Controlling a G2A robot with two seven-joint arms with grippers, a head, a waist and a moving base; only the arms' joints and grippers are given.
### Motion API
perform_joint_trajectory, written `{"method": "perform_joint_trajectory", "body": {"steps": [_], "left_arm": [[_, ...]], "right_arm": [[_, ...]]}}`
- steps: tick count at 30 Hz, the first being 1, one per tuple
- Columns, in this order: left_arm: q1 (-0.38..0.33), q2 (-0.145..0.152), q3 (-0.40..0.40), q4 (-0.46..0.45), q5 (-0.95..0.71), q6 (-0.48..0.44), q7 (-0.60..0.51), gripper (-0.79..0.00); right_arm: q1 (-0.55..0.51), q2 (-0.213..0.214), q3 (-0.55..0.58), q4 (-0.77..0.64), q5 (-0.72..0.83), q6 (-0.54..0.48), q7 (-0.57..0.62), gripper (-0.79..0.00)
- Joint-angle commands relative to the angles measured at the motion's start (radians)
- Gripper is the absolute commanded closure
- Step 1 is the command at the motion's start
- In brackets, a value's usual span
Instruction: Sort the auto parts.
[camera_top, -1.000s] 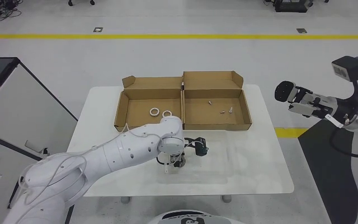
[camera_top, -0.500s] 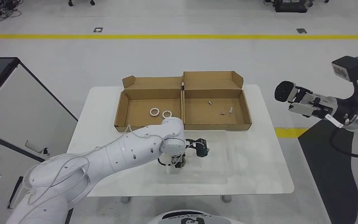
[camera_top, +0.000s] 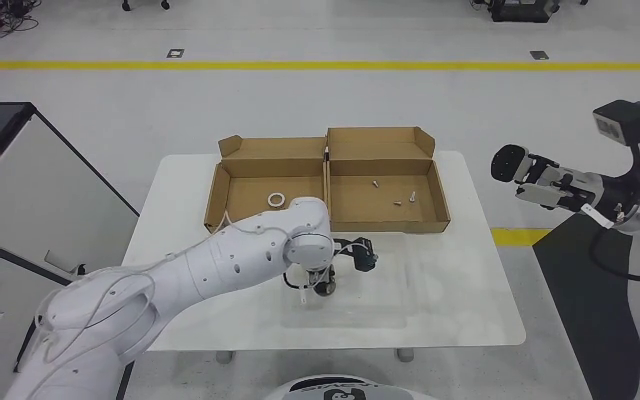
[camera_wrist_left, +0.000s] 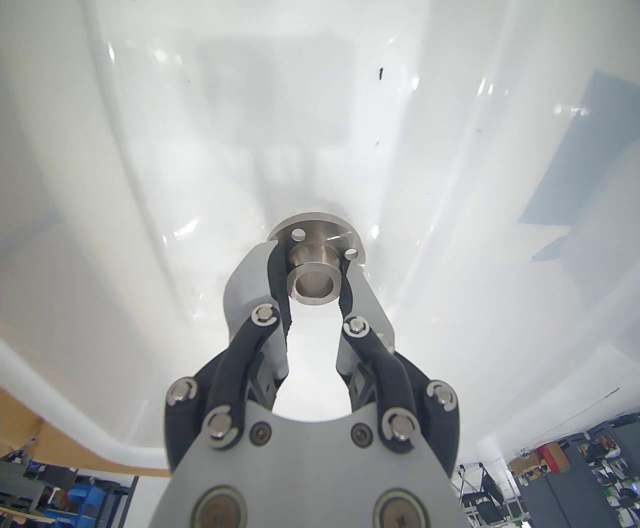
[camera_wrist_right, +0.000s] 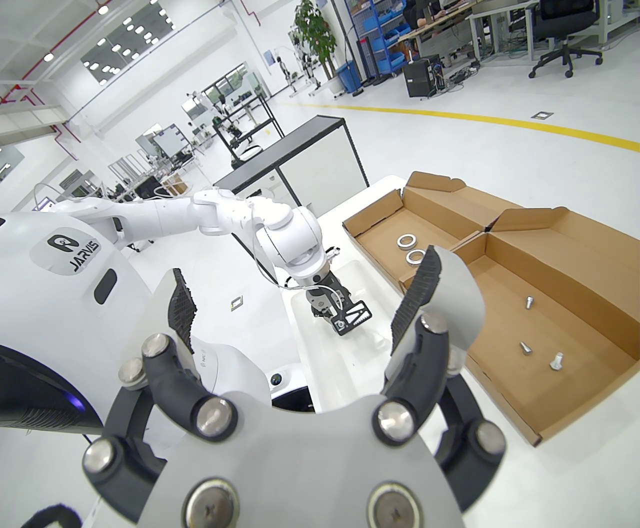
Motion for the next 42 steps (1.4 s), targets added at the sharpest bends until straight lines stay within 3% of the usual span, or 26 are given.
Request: {"method": "perform_joint_trajectory", "body": {"steps": [1,11,21,23,27,33,38,42], "left_arm": [[-0.011,0.009,-0.02,-0.042,-0.028,0.023,-0.022,0.0],[-0.051,0.055,-0.102,-0.216,-0.116,0.104,-0.088,0.0],[-0.051,0.055,-0.102,-0.216,-0.116,0.104,-0.088,0.0],[-0.035,0.058,-0.115,-0.205,-0.127,0.111,-0.043,0.0],[-0.007,0.089,-0.196,-0.186,-0.17,0.122,0.008,0.0],[0.102,0.169,-0.392,-0.211,-0.262,0.105,0.091,0.0],[0.226,0.23,-0.582,-0.246,-0.412,0.03,0.166,0.0],[0.318,0.257,-0.708,-0.267,-0.563,-0.083,0.272,0.0]], "right_arm": [[0.0,0.0,0.0,0.0,0.0,0.0,0.0,-0.785],[0.0,0.0,0.0,0.0,0.0,0.0,0.0,-0.785],[0.0,0.0,0.0,0.0,0.0,0.0,0.0,-0.785],[0.0,0.0,0.0,0.0,0.0,0.0,0.0,-0.785],[0.0,0.0,0.0,0.0,0.0,0.0,0.0,-0.785],[0.0,0.0,0.0,0.0,0.0,0.0,0.0,-0.785],[0.0,0.0,0.0,0.0,0.0,0.0,0.0,-0.785],[0.0,0.0,0.0,0.0,0.0,0.0,0.0,-0.785]]}}
